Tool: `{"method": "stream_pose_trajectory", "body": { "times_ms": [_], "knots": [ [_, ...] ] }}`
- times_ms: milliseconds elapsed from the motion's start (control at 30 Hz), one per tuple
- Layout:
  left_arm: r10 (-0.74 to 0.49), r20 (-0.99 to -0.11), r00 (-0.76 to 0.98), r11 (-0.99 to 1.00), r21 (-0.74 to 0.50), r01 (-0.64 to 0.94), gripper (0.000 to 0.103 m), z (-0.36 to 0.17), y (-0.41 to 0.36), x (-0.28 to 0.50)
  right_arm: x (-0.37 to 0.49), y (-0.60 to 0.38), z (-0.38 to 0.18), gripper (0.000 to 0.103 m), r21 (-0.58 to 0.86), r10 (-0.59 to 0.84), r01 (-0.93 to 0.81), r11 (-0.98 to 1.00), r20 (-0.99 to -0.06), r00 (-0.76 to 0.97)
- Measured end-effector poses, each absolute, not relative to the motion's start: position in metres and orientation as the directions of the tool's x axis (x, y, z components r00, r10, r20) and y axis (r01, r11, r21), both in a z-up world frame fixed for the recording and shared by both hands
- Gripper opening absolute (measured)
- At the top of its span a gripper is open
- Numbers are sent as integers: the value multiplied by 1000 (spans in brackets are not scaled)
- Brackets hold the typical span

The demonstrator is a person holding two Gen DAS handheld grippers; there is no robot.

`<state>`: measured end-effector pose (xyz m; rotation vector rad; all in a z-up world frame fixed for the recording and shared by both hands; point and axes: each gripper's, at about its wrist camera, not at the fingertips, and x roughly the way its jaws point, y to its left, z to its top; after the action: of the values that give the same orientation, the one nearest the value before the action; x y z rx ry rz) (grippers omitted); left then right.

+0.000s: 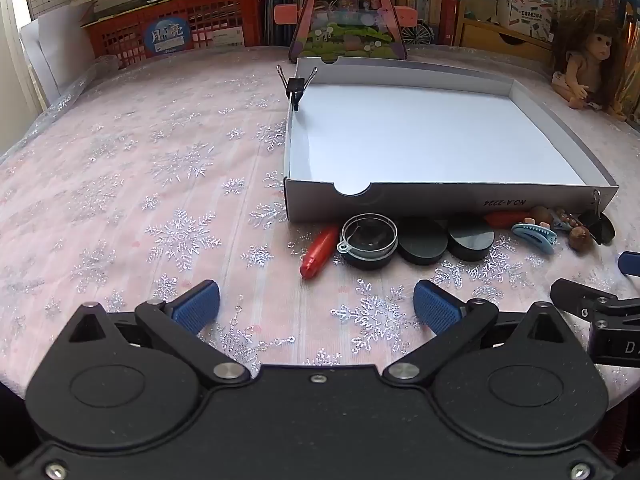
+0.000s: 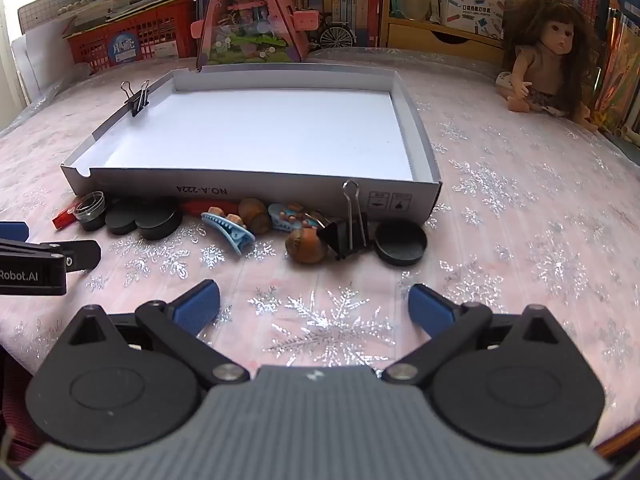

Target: Organize rigid objects

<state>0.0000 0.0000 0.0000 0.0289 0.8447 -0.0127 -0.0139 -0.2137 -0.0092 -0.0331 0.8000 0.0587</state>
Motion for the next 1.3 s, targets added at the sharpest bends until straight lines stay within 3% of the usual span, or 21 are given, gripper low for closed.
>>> {"method": "stream_pose_trajectory", "body": {
  "times_ms": [1300],
  "knots": [
    [2, -745, 667, 1000, 20, 20, 103, 0, 0, 0, -17, -213, -8, 103, -8, 39, -64, 998, -717, 696]
  ]
}}
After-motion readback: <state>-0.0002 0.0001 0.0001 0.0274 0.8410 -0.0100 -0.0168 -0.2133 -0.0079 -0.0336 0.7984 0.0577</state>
